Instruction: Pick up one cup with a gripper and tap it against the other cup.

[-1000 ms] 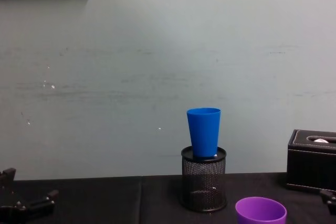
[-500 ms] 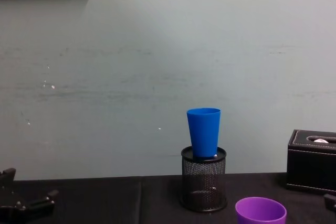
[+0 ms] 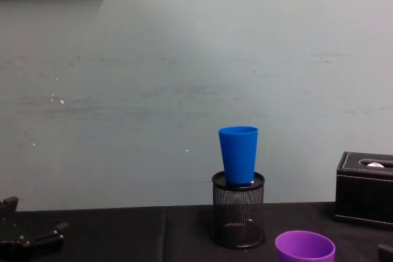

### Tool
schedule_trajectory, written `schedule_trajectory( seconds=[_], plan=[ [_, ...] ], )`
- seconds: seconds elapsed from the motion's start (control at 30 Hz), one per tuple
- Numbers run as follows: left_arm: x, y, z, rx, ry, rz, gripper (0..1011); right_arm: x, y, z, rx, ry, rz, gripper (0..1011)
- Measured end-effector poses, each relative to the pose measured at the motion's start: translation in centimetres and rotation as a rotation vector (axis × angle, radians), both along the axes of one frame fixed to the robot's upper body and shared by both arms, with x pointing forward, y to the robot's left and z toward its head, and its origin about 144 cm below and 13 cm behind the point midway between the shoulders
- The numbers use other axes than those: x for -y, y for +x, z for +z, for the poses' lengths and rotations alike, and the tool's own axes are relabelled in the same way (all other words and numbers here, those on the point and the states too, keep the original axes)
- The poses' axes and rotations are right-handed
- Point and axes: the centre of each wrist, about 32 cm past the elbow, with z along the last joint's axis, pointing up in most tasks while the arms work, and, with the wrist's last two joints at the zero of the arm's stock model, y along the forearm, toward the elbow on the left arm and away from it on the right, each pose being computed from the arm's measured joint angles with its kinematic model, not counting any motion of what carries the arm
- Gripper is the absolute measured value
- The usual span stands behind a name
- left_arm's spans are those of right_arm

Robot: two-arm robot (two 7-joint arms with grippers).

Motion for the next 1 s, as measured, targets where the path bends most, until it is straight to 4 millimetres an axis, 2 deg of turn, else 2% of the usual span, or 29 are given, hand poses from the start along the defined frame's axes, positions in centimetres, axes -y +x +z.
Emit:
schedule_trajectory(
  seconds=[0.43, 1.0],
  plan=[
    [0.0, 0.0, 0.0, 0.0, 0.0, 0.0, 1011, -0.7, -0.5, -1.6, -0.019, 0.076, 0.065, 1003],
    [0.0, 0.0, 0.0, 0.0, 0.0, 0.0, 1011, -2.0, -0.3, -2.3, -0.008, 0.085, 0.136, 1003]
  ],
)
